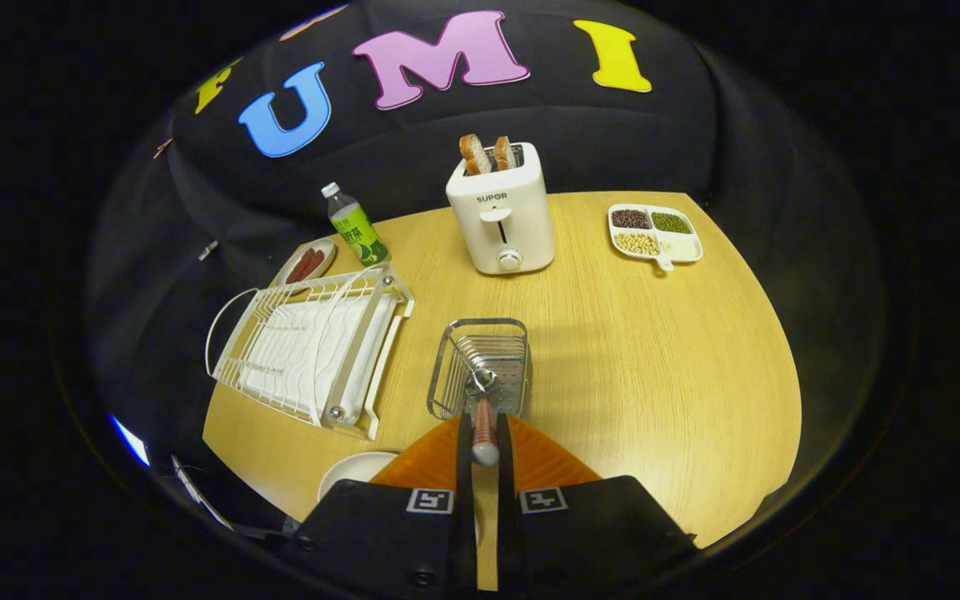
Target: Take the plate from the dish rack, then take the spoon from the basket and place it into the plate.
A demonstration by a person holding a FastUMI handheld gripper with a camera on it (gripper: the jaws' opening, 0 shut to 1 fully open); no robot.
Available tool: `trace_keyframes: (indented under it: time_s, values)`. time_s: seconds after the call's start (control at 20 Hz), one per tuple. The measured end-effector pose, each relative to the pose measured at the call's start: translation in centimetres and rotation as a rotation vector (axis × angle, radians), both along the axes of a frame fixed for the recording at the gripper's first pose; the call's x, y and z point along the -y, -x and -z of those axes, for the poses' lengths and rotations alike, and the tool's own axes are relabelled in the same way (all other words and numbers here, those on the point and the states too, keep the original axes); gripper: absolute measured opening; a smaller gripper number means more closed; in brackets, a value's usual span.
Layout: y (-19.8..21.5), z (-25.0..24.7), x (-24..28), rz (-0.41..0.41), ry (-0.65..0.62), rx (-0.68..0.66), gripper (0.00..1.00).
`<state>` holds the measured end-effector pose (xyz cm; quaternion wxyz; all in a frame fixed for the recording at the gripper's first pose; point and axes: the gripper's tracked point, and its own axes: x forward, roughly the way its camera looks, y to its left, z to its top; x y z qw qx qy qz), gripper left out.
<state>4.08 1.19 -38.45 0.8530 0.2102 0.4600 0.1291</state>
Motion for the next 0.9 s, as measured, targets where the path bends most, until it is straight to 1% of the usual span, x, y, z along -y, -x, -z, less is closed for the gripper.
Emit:
trace_keyframes:
  time_s: [0.15,0.2,0.4,0.5,0.6,0.75,0.9]
  values:
    - [-0.5,-1.1,0.5,0.022,0.024,0.029,0.14]
    - [-0.6,-1.6,0.7,0.029,0.029,0.035,0.1]
    - [-1.1,-4.5,0.9,0.094,0.003,0.075,0.09]
    - [-0.8,-6.4,1.1,0.109,0.001,0.105,0.09]
    - [0.1,-8.6,1.6,0.111,-0.003,0.138,0.09]
    - [2.1,-11.9,0.9,0.099,-0.048,0.173,0.09]
    - [4.9,-12.9,-1.0,0.051,-0.082,0.155,0.09]
